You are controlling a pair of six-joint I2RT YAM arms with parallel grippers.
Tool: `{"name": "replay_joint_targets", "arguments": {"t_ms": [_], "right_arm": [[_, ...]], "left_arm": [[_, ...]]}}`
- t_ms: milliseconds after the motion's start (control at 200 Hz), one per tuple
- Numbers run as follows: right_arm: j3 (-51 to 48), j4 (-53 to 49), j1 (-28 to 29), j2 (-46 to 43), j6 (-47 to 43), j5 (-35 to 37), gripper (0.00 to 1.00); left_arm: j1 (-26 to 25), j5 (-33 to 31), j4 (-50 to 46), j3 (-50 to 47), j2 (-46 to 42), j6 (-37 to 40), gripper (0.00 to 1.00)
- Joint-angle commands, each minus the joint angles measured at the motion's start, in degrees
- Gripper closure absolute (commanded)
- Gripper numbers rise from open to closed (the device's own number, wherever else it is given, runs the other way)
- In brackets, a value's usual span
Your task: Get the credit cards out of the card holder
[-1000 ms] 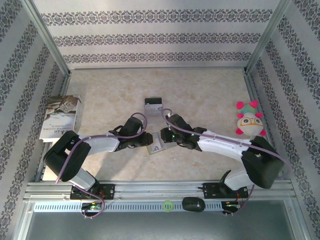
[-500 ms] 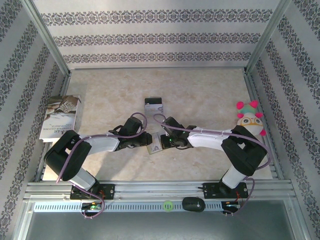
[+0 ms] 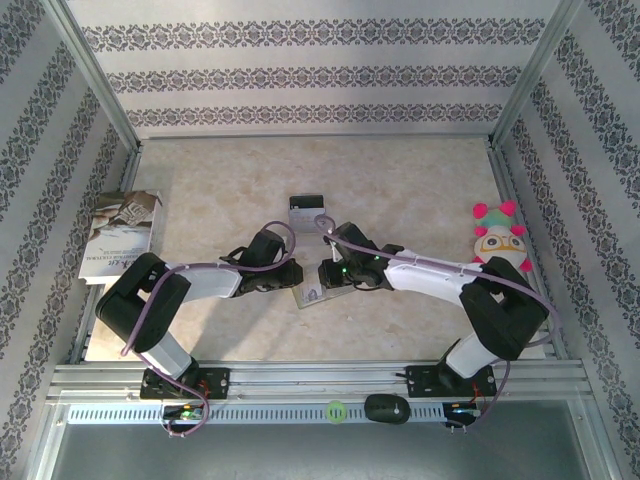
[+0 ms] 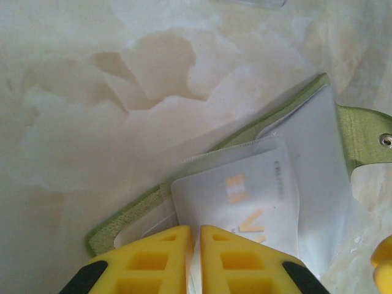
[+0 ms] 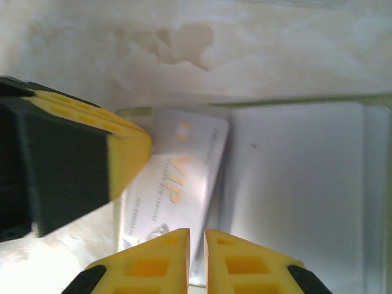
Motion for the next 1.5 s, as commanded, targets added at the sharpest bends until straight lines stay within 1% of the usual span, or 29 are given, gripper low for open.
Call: {"name": "replay_joint_targets", "arguments": {"t_ms": [0,225,425,774,889,1159,1224,1304,1409,1494], "right_arm": [[2.28,1.32,-1.79,3.94,0.07,-7.98,0.86],[0.84,6.27,-5.12,7.35,5.5,-12.75,0.87],[-0.25,6.56,-5.6,8.09,6.84,-11.57,0.88],[0.49,8.26,-4.35,11.05,7.43,-13.36,0.87],[0.25,9.53,-4.05,11.87,8.4,-14.25,0.84],[-0.46,10.66,-3.91,11.88,9.44,-14.31,0.83],[-0.78,11.28,-3.91,11.7,9.62,-14.48,0.81],[-0.84,12.04,-3.66,11.69,10.09,-14.99,0.81],[-0.66,10.3,-2.86,10.62,9.04,-11.96,0.8],[-0.15,7.58,-1.56,8.43,6.67,-7.11,0.74]], "left_arm": [[1.04,-1.28,-1.26,-0.4,1.63,1.51,0.87],[1.06,-1.12,-1.06,-1.31,1.58,1.24,0.88],[1.07,-0.98,-0.8,-1.7,1.56,1.14,0.89],[1.06,-0.52,-0.14,-1.64,1.82,0.97,0.89],[1.07,-0.17,0.38,-1.89,2.08,0.77,0.89],[1.05,-0.08,0.59,-2.11,2.18,0.57,0.9],[1.07,0.08,0.91,-2.2,2.28,0.4,0.9],[1.01,0.24,0.77,-2.2,2.05,0.13,0.9],[1.0,-0.42,-0.22,-2.83,-0.14,0.2,0.9],[1.12,-0.9,-1.14,-3.41,-1.99,0.16,0.88]]}}
